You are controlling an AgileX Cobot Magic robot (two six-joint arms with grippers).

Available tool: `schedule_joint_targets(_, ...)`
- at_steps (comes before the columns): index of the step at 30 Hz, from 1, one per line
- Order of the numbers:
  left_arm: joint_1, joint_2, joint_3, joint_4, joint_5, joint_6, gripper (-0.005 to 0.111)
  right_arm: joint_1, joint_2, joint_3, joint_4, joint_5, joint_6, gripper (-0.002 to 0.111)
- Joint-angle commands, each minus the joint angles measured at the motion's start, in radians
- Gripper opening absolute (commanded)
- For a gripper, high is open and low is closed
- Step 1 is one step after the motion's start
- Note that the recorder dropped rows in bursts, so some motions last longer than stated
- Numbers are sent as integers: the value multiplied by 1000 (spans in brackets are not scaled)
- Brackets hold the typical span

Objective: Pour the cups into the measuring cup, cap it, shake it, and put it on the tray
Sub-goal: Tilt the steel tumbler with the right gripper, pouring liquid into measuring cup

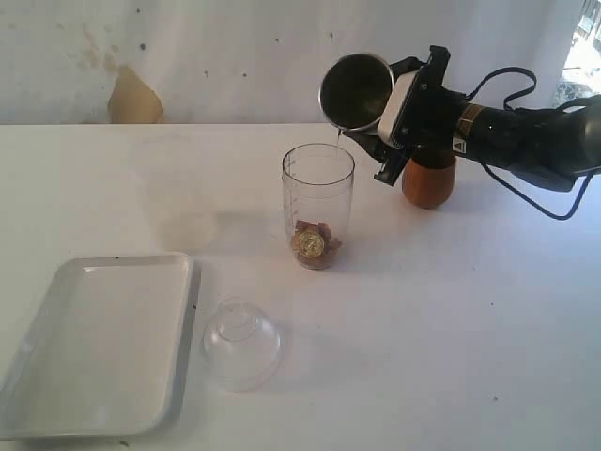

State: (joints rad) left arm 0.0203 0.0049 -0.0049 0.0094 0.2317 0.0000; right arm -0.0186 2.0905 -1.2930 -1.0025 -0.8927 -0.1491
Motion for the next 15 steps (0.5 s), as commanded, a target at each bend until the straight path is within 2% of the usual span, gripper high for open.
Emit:
schedule_joint_targets(1,-4,-5,5,1,2,0,0,1,-15,-12,30,-58,-14,0)
schedule_joint_targets(15,-4,-5,5,1,2,0,0,1,-15,-12,30,-56,-94,0)
